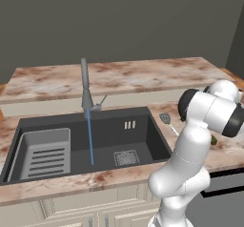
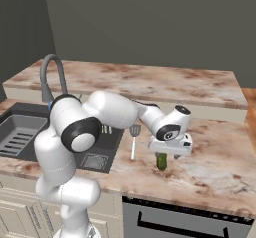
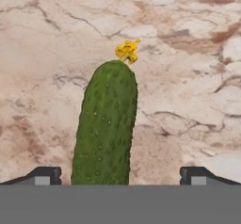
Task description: Turn on the sink faucet. Then move the cucumber from the counter to the sink. Turn off the sink. Move the vegetable from the sink to the pot next to the stove. Finally move the pot to the rear left burner.
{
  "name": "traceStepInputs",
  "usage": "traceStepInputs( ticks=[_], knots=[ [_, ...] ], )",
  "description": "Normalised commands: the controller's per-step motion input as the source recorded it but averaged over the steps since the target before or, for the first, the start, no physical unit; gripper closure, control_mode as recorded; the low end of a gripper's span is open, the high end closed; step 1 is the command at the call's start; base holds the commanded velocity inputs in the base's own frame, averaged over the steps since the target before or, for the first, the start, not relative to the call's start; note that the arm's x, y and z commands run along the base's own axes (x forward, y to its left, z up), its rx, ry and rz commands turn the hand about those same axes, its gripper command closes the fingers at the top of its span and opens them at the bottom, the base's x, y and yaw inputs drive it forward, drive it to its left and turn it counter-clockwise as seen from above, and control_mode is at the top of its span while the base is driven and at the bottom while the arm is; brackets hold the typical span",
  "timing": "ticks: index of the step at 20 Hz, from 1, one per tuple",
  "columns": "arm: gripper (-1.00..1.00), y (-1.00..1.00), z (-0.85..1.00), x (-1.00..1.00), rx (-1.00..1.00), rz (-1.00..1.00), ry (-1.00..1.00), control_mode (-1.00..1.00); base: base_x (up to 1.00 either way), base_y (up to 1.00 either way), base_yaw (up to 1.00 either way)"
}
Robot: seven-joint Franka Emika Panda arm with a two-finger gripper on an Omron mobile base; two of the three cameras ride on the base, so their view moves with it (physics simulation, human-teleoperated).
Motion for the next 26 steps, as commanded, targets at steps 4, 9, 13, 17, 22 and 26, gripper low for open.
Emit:
traceStepInputs(
  ticks=[4,9,13,17,22,26],
  knots=[
    [-1.0,0.18,-0.15,0.0,-0.01,0.0,0.0,-1.0,0.0,0.0,0.0],
    [-1.0,0.21,-0.13,0.02,-0.01,0.0,0.01,-1.0,0.0,0.0,0.0],
    [-1.0,0.1,-0.14,0.07,0.0,0.0,0.0,-1.0,0.0,0.0,0.0],
    [-1.0,0.01,-0.16,0.11,0.0,0.0,0.0,-1.0,0.0,0.0,0.0],
    [-1.0,0.0,-0.19,0.15,0.0,0.0,0.0,-1.0,0.0,0.0,0.0],
    [1.0,0.0,-0.26,0.1,-0.01,0.0,0.0,-1.0,0.0,0.0,0.0]
  ],
)
